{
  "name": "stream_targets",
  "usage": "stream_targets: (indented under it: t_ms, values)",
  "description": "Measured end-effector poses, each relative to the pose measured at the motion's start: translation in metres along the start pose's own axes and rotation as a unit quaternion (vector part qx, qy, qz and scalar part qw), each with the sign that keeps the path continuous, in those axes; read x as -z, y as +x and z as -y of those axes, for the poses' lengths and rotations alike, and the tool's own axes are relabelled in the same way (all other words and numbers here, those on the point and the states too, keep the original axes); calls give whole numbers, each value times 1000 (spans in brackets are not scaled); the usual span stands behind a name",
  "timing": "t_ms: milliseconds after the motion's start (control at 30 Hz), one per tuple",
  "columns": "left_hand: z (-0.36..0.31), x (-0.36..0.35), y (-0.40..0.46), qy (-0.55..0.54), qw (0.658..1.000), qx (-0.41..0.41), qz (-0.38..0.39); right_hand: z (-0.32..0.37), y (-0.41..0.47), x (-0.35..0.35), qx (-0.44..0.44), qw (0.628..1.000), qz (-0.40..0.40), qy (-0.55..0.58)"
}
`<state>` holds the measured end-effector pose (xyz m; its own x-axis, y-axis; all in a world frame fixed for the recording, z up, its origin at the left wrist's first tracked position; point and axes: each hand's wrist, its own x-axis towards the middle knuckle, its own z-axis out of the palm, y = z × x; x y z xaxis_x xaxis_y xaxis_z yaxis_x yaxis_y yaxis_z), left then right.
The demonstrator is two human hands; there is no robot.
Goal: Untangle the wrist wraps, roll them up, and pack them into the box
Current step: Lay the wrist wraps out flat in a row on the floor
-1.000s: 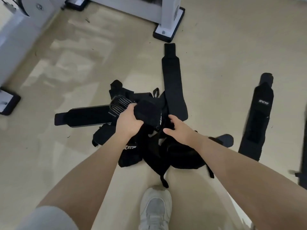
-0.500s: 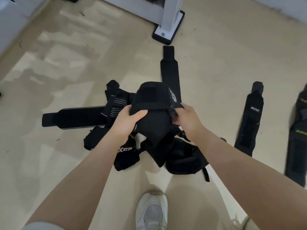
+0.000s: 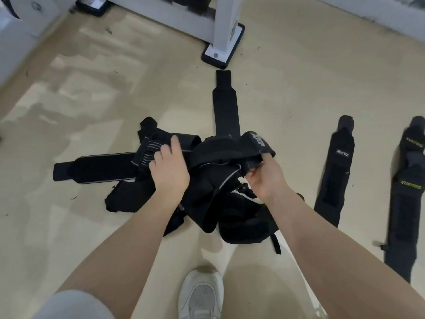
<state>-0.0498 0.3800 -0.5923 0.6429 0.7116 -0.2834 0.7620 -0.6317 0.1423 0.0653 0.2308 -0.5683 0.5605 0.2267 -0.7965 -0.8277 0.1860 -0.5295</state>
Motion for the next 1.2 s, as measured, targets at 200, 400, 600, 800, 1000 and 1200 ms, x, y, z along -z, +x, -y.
stream_targets:
  t_ms: [200,400,600,800,1000,1200]
  values:
    - [-41,13,-18,-191,944,-251,96,4,-11,15,5,994,111,-20]
    - [-55,30,-28,-360,894,-206,171,24,0,32,27,997,58,32]
    - [-69,16,-44,-326,913,-189,155,30,2,40,-92,989,-103,57]
    - [-103,-1,-58,-104,971,-196,88,6,-17,33,-74,997,-20,15]
    - [-103,1,-60,-119,909,-329,227,25,-22,56,-111,981,109,-117]
    - [-99,-9,-49,-280,876,-223,322,21,-12,89,-109,970,94,-196]
